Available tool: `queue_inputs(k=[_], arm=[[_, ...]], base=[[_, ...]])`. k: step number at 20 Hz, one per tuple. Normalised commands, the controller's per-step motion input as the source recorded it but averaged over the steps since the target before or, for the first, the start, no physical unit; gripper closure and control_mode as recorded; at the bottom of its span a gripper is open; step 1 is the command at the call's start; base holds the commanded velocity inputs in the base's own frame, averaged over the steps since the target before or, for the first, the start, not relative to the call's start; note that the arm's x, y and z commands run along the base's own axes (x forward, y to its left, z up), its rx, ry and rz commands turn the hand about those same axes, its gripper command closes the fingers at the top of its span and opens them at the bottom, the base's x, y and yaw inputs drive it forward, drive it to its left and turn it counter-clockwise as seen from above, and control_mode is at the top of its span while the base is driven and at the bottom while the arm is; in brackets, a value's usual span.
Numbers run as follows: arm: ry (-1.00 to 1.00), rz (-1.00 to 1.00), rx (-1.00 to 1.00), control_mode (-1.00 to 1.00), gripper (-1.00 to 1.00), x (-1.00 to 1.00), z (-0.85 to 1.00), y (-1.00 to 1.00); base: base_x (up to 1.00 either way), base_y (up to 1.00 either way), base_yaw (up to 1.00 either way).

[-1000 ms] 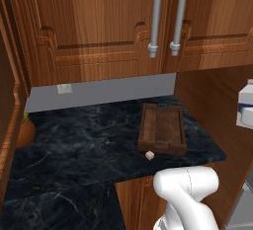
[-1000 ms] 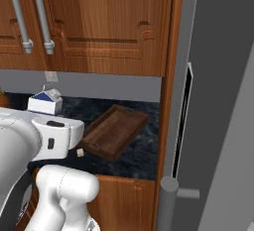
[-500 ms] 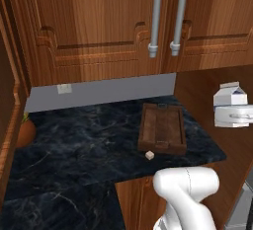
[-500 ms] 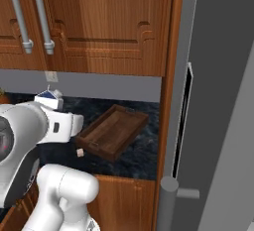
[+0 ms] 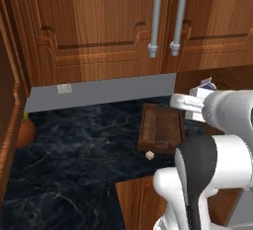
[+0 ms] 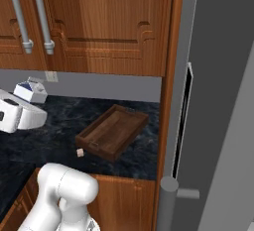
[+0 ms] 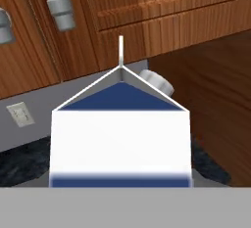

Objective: Take out the milk from the fridge and place it on the tray on the counter. Then take the sugar cube near the tray and place it in the tray.

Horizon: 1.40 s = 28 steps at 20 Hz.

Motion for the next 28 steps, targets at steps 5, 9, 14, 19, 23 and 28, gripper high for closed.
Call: queue_inputs(k=[5, 9, 14, 19, 23, 28], arm=[[-0.24, -0.42, 0.0, -1.0, 1.0, 0.04, -0.54, 0.29], [-0.12, -0.16, 0.0, -1.0, 1.0, 0.14, -0.58, 0.0], [-0.08, -0.07, -0.02, -1.0, 1.0, 0.42, -0.63, 0.0], [0.0, -0.01, -0.02, -1.0, 1.0, 0.5, -0.6, -0.08], [-0.02, 0.0, -0.02, -1.0, 1.0, 0.52, -0.47, -0.21], [0.0, 0.0, 0.0, -1.0, 1.0, 0.7, -0.38, -0.38]], base=[[0.0, 0.0, 0.0], [0.0, 0.0, 0.0], [0.0, 0.0, 0.0], [0.0, 0.0, 0.0], [0.0, 0.0, 0.0], [0.0, 0.0, 0.0]])
